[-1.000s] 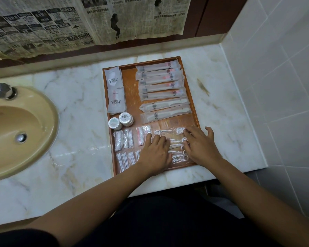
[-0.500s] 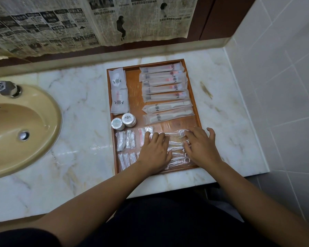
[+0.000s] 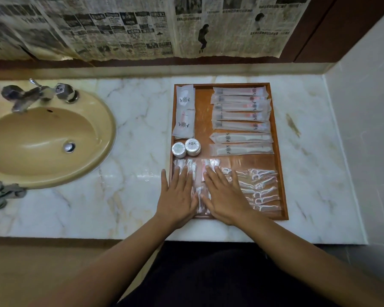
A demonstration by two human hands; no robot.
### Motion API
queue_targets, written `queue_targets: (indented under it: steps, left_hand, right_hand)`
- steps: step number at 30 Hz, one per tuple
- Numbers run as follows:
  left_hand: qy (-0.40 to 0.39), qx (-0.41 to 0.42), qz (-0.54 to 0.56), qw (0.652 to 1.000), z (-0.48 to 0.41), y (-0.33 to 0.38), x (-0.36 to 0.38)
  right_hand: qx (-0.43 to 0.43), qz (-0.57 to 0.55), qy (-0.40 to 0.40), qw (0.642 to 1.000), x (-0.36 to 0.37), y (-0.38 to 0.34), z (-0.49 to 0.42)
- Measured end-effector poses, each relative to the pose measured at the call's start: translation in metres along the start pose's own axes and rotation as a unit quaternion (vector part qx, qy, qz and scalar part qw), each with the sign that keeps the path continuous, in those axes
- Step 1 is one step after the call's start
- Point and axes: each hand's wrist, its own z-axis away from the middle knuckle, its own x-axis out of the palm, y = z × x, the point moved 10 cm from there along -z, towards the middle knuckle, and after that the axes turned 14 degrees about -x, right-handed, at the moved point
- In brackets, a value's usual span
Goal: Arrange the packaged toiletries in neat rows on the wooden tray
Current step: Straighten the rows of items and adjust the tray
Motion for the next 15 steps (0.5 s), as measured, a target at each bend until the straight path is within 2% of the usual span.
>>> queue_targets:
  steps: [4, 15]
  left_hand:
    - [-0.048, -0.007, -0.026, 0.998, -0.004, -0.005, 0.012]
    - [-0.103, -0.023, 0.084, 0.991, -0.003, 0.007, 0.014]
  right_hand:
    - [0.005, -0.001, -0.017, 1.0, 0.005, -0.003, -0.004]
    - [-0.022, -0.018, -0.022, 0.999, -0.002, 0.006, -0.013]
